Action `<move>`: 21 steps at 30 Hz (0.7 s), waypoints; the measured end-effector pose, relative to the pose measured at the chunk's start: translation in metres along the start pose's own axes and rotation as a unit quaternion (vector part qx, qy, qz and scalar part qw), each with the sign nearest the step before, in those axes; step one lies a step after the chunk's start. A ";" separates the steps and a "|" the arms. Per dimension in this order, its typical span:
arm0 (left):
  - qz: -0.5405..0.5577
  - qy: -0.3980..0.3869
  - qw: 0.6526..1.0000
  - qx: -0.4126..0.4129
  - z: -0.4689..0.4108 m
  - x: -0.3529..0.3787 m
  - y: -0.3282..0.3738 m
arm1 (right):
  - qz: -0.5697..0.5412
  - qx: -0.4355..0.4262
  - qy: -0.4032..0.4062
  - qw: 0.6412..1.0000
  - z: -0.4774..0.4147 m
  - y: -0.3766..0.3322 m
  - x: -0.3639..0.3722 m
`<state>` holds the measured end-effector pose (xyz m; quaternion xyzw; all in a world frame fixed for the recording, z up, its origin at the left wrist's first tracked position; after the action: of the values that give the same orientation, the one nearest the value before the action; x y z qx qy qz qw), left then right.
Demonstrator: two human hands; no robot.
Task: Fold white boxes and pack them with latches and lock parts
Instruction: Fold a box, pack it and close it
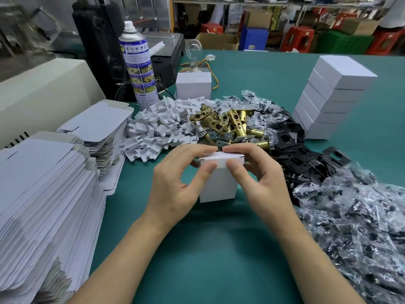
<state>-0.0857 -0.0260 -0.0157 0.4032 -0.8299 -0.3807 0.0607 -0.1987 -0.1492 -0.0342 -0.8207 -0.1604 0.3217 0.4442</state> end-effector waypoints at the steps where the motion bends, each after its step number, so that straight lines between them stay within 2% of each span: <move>1: 0.000 0.003 1.000 0.002 0.000 0.000 0.001 | 0.005 -0.001 0.005 1.000 0.000 0.000 0.000; 14: 0.018 -0.012 1.000 0.009 0.001 0.001 -0.001 | -0.001 -0.052 -0.015 0.999 0.000 -0.005 0.001; 21: 0.015 -0.041 0.999 0.029 0.000 0.001 -0.001 | 0.070 -0.099 -0.017 0.992 0.001 -0.009 -0.006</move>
<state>-0.0854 -0.0268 -0.0167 0.3766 -0.8482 -0.3720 0.0202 -0.2034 -0.1463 -0.0248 -0.8642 -0.1405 0.3484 0.3346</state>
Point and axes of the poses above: each hand's wrist, its own z-axis away from the middle knuckle, its own x-axis out of the palm, y = z × x, the point moved 10 cm from there along -z, towards the middle knuckle, and after that the axes turned 13 degrees about z, right-handed, at the moved point
